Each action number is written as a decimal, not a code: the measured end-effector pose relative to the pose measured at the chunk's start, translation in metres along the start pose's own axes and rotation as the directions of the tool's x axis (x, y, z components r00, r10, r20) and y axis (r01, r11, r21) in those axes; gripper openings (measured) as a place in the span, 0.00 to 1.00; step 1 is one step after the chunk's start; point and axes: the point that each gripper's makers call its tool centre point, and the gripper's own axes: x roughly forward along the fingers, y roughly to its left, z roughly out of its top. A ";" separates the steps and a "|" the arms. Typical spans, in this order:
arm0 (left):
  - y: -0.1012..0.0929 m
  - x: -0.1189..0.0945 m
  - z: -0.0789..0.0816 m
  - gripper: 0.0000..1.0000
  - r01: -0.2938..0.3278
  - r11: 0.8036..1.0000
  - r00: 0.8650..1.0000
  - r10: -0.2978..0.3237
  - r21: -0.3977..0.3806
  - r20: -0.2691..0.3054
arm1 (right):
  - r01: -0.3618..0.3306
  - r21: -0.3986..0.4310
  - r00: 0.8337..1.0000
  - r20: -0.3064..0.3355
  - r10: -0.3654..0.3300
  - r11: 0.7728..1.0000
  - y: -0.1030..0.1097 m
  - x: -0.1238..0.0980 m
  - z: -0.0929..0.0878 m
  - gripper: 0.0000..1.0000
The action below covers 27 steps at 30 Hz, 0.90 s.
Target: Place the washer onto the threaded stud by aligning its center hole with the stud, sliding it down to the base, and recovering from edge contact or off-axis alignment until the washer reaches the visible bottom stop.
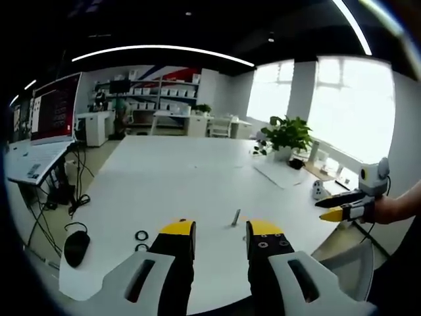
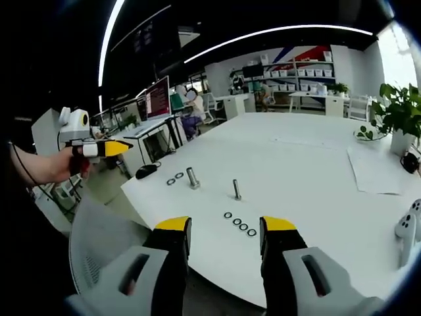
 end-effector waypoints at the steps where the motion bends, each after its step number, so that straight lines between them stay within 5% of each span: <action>1: -0.001 0.000 0.001 0.29 0.000 1.000 1.000 0.000 -0.001 0.004 | 0.000 -0.003 1.000 -0.002 0.000 1.000 0.000 0.000 -0.001 0.44; 27: -0.003 0.015 -0.009 0.29 0.004 1.000 1.000 -0.005 -0.020 -0.014 | 0.019 0.005 1.000 -0.025 -0.019 1.000 -0.013 -0.003 -0.012 0.44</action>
